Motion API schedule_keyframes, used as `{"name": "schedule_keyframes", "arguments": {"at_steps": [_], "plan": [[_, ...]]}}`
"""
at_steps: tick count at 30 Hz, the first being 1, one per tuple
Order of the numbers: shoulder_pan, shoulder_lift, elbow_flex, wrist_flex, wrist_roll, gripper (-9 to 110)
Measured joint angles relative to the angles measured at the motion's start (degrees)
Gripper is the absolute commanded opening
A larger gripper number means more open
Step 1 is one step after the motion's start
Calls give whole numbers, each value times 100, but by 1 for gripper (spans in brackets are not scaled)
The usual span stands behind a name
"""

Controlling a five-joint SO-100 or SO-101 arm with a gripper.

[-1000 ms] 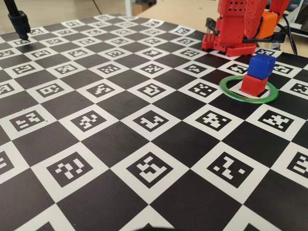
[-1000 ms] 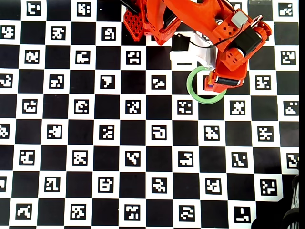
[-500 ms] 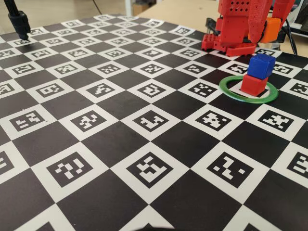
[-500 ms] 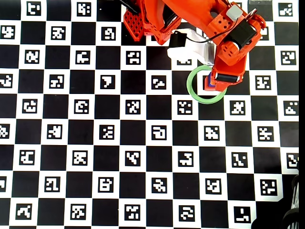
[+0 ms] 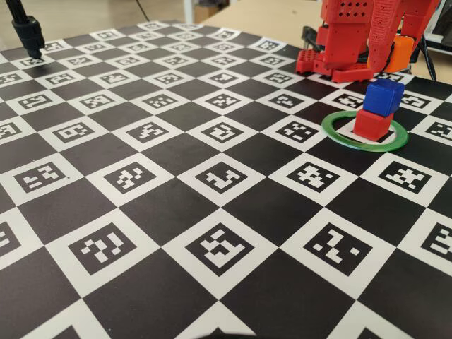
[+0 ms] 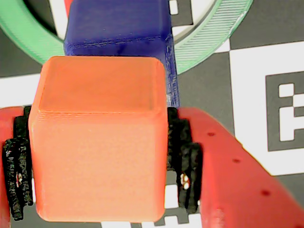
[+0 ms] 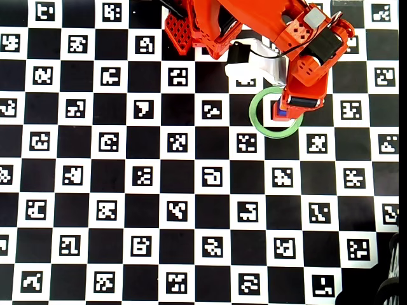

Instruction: Grab the red cube then put it in the green circle then put the blue cube on top and finally the orange cube on top

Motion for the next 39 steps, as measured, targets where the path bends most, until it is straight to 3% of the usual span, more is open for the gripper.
{"name": "schedule_keyframes", "arguments": {"at_steps": [39], "plan": [[-79, 0, 141, -193, -1090, 6]]}}
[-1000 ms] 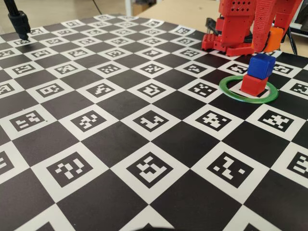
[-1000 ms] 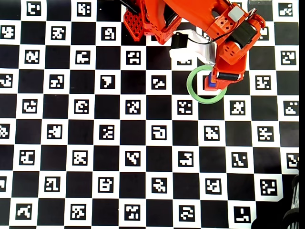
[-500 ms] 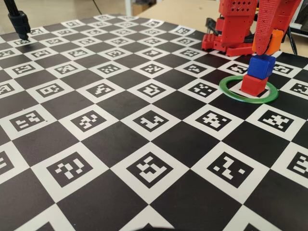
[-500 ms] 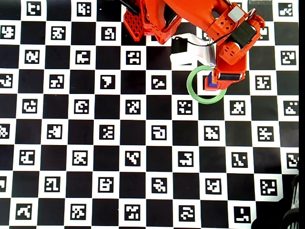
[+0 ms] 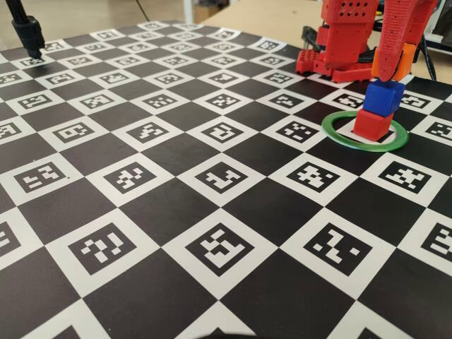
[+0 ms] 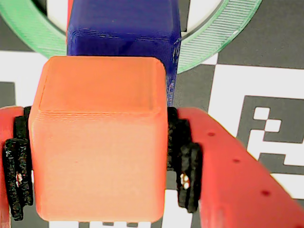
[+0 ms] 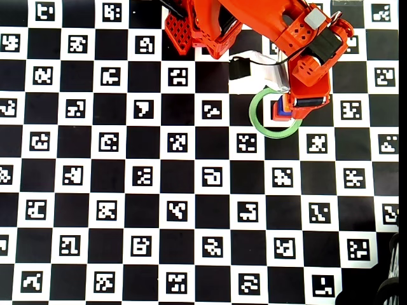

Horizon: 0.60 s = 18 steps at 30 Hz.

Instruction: Grab the red cube then put it in the green circle then put the blue cube on top and finally the orange cube on top

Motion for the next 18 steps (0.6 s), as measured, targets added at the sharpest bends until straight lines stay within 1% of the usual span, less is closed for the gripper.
{"name": "schedule_keyframes", "arguments": {"at_steps": [18], "plan": [[0, 0, 149, -26, 0, 6]]}}
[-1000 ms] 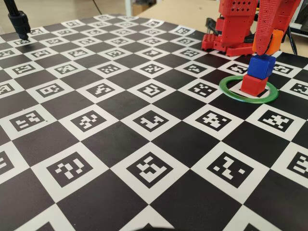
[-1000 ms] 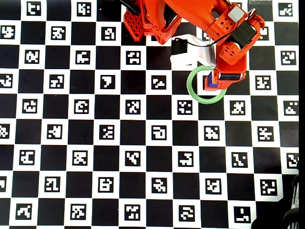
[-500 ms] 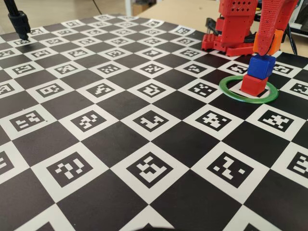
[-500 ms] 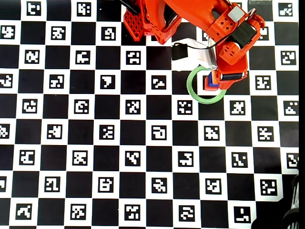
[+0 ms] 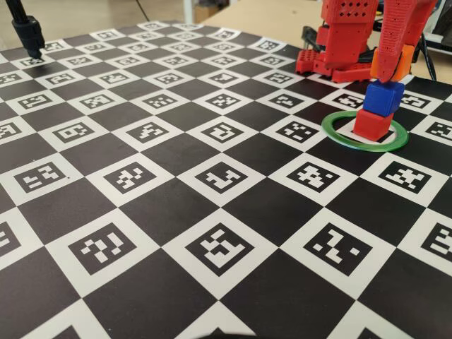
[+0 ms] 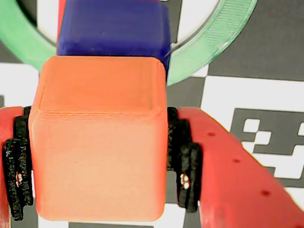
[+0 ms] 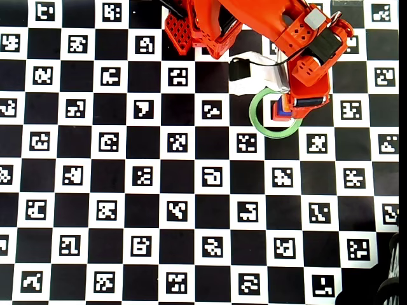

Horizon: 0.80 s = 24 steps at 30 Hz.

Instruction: Grab the red cube then put it in the green circle then put the blue cube on top and finally the orange cube on top

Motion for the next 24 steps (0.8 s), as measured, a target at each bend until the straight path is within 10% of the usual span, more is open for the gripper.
{"name": "schedule_keyframes", "arguments": {"at_steps": [24], "plan": [[-88, 0, 70, -237, 360, 5]]}}
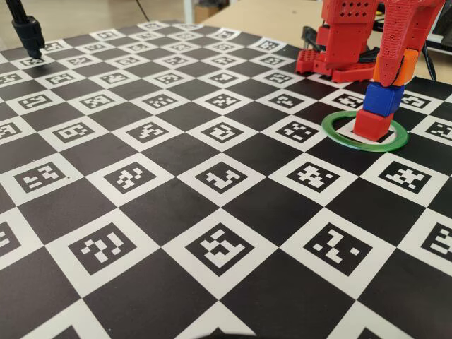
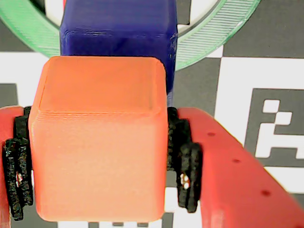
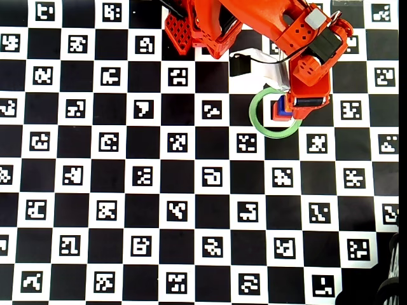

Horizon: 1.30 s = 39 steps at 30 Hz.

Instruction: Grab the red cube then put it in the green circle then put the blue cube on top and finally the orange cube on top

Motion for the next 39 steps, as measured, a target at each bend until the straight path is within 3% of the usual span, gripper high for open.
{"name": "schedule_keyframes", "arguments": {"at_steps": [27, 39], "plan": [[70, 0, 149, 0, -53, 6], [70, 123, 299, -193, -255, 14]]}}
